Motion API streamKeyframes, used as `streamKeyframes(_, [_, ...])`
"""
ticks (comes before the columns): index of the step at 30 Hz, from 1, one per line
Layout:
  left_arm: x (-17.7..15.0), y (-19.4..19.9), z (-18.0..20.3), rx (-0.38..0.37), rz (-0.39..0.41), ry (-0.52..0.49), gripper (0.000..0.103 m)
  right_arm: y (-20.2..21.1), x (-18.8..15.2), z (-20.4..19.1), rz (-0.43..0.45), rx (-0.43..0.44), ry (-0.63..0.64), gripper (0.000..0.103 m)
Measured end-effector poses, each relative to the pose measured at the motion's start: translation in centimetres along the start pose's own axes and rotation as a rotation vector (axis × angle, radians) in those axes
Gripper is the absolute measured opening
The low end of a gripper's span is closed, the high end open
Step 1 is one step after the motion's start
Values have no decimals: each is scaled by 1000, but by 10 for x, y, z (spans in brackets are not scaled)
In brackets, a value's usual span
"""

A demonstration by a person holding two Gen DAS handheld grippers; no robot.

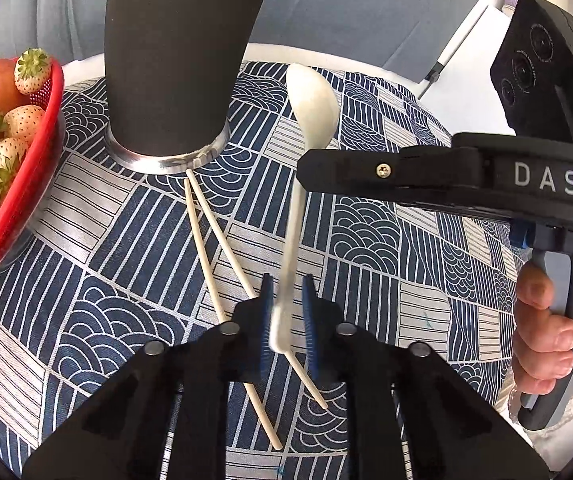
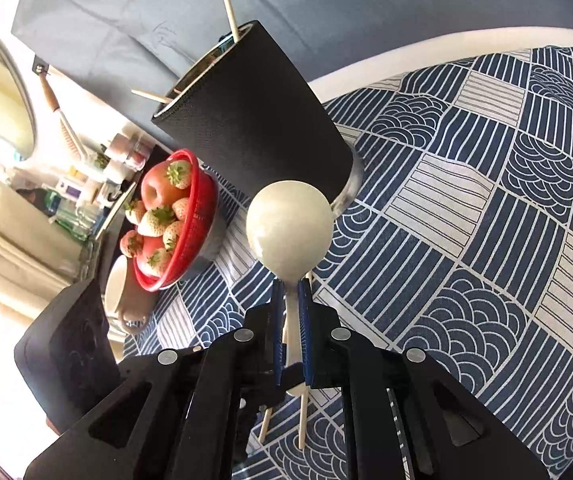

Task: Organize utensils

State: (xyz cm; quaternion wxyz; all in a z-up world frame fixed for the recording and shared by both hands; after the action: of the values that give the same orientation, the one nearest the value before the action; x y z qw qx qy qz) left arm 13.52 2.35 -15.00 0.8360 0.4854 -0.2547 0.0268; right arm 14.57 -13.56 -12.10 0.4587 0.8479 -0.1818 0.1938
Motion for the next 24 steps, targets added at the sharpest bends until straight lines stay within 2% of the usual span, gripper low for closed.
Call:
streamKeyframes(6, [10, 8, 21, 10, 29, -38, 7, 16, 11, -1, 11, 31, 35, 6])
streamKeyframes(8, [13, 12, 28, 30, 39, -50, 6, 22, 15, -2, 15, 46, 48, 0])
streamKeyframes(15, [20, 26, 50, 73, 78, -59, 2, 42, 30, -7, 27, 67, 112, 0])
streamKeyframes(20, [16, 21, 59, 88, 69, -29, 1, 51, 31, 2, -5, 42, 158, 4])
streamKeyframes(24, [8, 20, 62, 154, 76, -14, 5, 52, 22, 23, -56, -11, 170, 5])
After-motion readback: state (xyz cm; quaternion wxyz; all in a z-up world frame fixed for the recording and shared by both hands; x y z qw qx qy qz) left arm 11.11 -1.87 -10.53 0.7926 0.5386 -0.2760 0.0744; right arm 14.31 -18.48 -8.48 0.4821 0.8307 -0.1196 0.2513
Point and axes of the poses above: each gripper's, at about its wrist camera, not at the fingertips, and y roughly against the way its jaws point, z to its right, x to its top, the point moved 1 cm from there along -y, roughly the way its jaws point, and after that the axes turned 7 degrees about y, right-handed, at the moved point
